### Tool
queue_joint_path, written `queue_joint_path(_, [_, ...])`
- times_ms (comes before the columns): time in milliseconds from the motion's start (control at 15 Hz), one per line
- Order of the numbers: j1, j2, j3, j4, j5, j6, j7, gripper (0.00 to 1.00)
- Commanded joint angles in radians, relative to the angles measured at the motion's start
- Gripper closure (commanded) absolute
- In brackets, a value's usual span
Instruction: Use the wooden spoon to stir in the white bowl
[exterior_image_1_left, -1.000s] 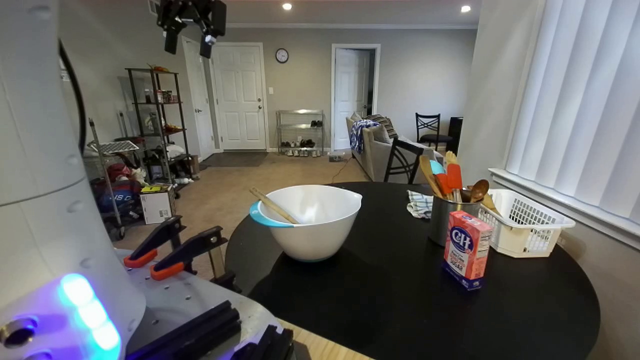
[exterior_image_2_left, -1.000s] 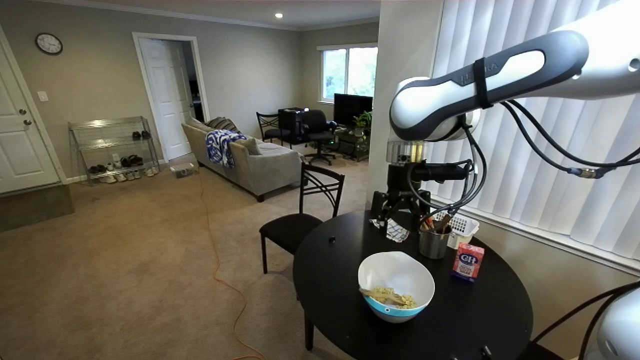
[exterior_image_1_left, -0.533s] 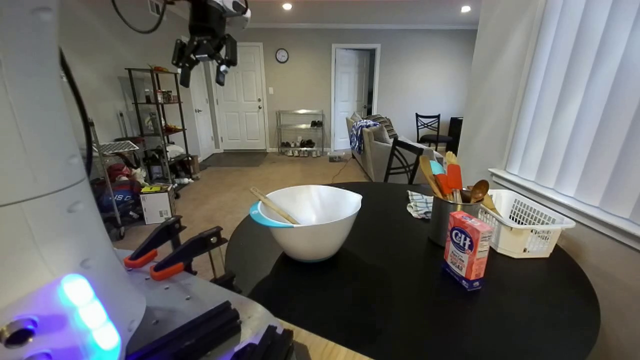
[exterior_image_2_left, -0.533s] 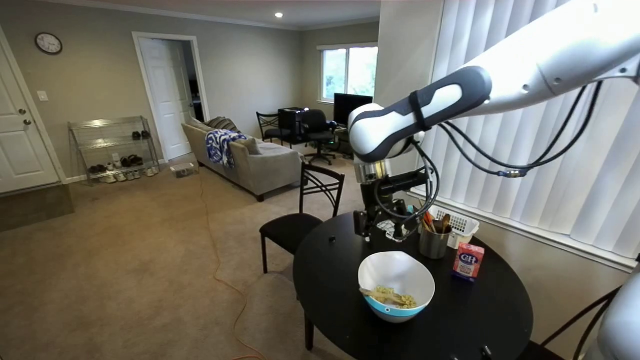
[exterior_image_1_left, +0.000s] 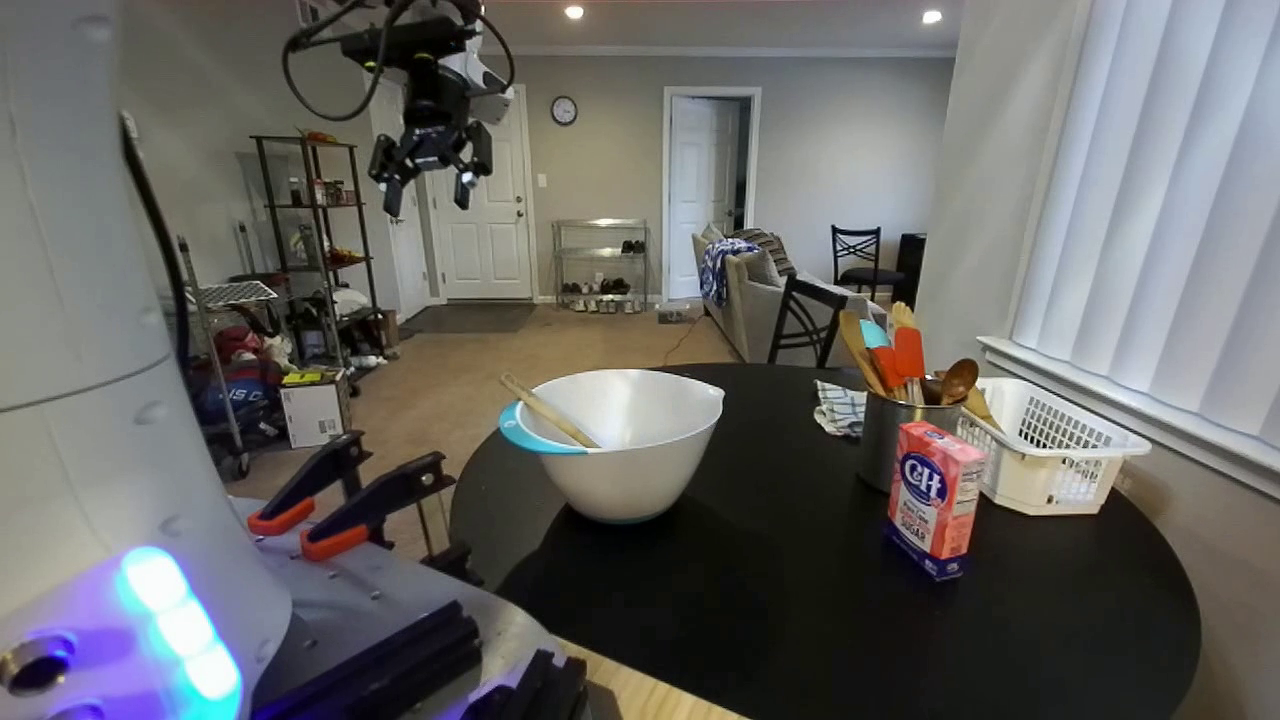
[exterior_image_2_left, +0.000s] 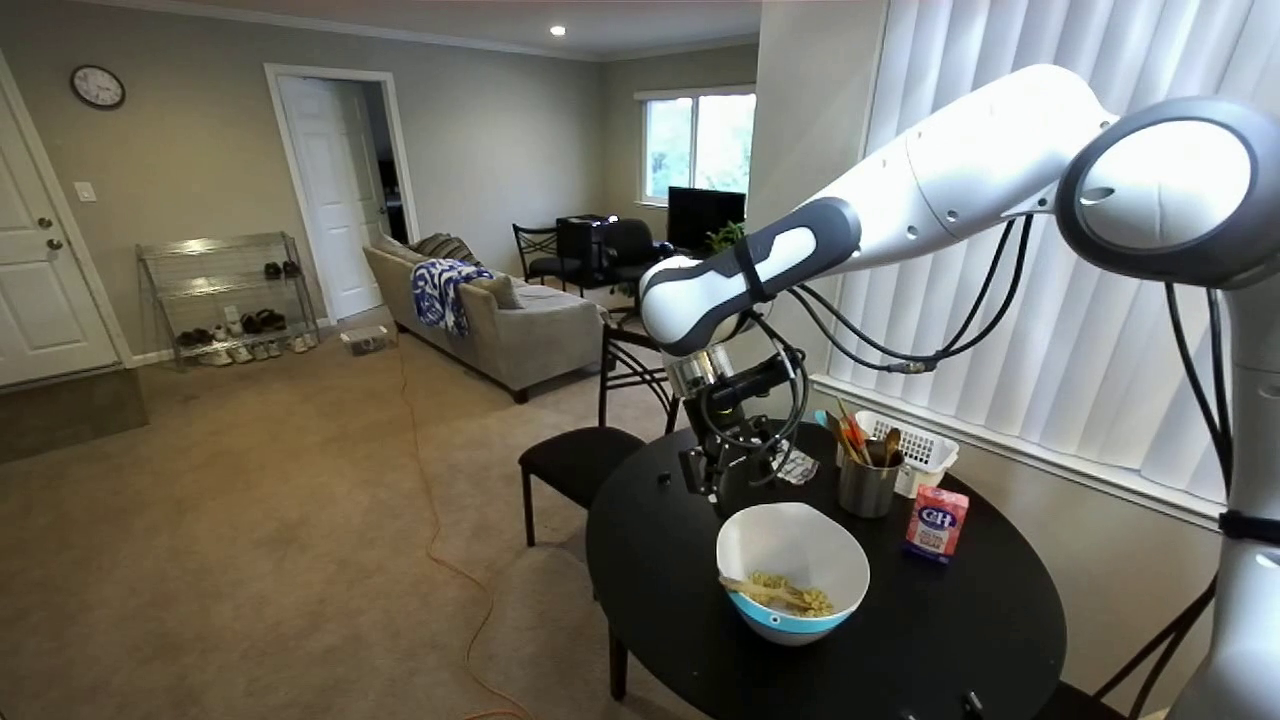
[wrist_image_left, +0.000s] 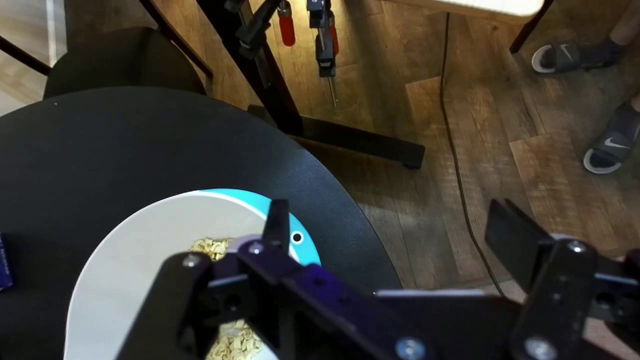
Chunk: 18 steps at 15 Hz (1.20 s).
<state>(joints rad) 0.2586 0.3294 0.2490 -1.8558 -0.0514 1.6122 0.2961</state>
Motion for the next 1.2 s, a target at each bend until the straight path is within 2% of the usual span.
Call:
queue_joint_path(0, [0.020, 0.000, -0.021, 0.006, 0.006, -0.005, -0.004, 0.00])
queue_joint_path(333, [0.021, 0.000, -0.021, 0.011, 0.005, -0.009, -0.004, 0.00])
queue_joint_path(933, [0.162, 0.005, -0.019, -0.064, -0.450, 0.147, 0.025, 0.00])
queue_joint_path(1133, [0.181, 0.019, -0.020, -0.089, -0.542, 0.202, 0.038, 0.00])
